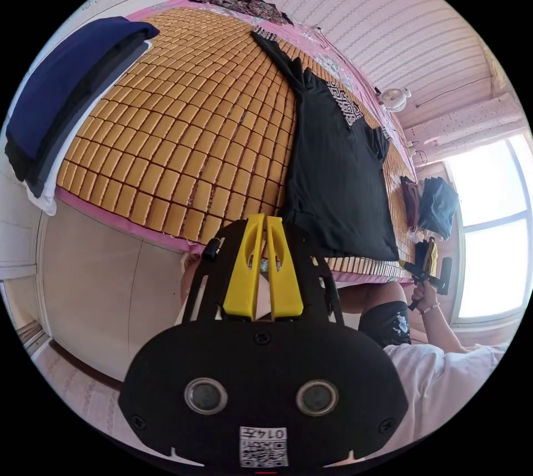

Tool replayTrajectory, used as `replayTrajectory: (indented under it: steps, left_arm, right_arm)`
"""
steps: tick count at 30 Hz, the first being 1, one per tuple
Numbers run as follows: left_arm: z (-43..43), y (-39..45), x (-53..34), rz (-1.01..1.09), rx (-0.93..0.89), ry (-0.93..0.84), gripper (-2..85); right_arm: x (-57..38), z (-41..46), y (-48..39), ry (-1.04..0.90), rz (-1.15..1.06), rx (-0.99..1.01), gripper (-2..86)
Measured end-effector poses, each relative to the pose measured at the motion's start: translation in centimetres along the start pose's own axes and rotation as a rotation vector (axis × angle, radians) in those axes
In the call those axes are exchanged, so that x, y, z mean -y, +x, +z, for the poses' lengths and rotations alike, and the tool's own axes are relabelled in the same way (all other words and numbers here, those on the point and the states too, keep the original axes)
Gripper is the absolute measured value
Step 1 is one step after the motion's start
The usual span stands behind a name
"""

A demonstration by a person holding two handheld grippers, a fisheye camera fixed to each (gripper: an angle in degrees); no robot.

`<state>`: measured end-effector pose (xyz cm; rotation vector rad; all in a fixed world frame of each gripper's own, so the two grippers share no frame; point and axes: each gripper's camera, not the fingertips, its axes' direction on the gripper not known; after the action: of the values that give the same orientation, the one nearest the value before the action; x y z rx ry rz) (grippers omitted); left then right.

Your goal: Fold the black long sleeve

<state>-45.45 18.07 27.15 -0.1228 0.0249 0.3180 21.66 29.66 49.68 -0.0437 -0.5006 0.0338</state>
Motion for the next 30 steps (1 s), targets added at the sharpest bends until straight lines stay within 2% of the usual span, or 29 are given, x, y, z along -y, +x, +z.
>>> replayTrajectory:
  steps: [7, 9, 12, 15, 17, 20, 23, 25, 27, 30]
  left_arm:
    - [3.3, 1.4, 2.6, 0.143, 0.033, -0.119, 6.3]
    - [5.3, 2.3, 3.7, 0.177, 0.094, -0.172, 6.8]
    - [7.0, 2.9, 5.1, 0.213, 0.176, -0.222, 4.7]
    - [6.2, 3.5, 6.5, 0.303, 0.222, -0.215, 1.6]
    - [4.9, 3.2, 7.4, 0.325, 0.15, -0.2, 1.0]
    - [4.2, 0.9, 8.7, 0.227, -0.064, -0.301, 0.3]
    - [4.4, -2.6, 9.3, 0.059, -0.206, -0.344, 0.1]
    - [4.6, -3.9, 9.0, 0.008, -0.21, -0.331, 0.2]
    - [4.9, -4.2, 8.1, -0.006, -0.139, -0.28, 0.6]
    - [4.8, -4.3, 6.7, -0.05, -0.082, -0.205, 3.0]
  right_arm:
    - [2.5, 0.8, 0.7, 0.047, -0.027, -0.062, 7.7]
    - [3.6, 2.0, 0.9, -0.003, -0.031, -0.072, 7.3]
    - [5.1, 3.2, 0.9, -0.112, -0.059, -0.059, 2.2]
    - [5.5, 0.4, 1.7, -0.077, -0.072, 0.097, 0.7]
    - [4.7, -2.1, 4.0, 0.007, 0.008, 0.288, 0.5]
    - [3.0, -1.7, 6.9, -0.022, 0.149, 0.349, 0.4]
    - [1.3, 0.1, 7.2, -0.102, 0.174, 0.328, 0.4]
    - [0.4, 0.9, 6.6, -0.128, 0.166, 0.314, 0.4]
    - [-0.5, 1.7, 5.7, -0.154, 0.135, 0.294, 0.5]
    - [-1.7, 1.7, 4.1, -0.148, 0.066, 0.188, 0.7]
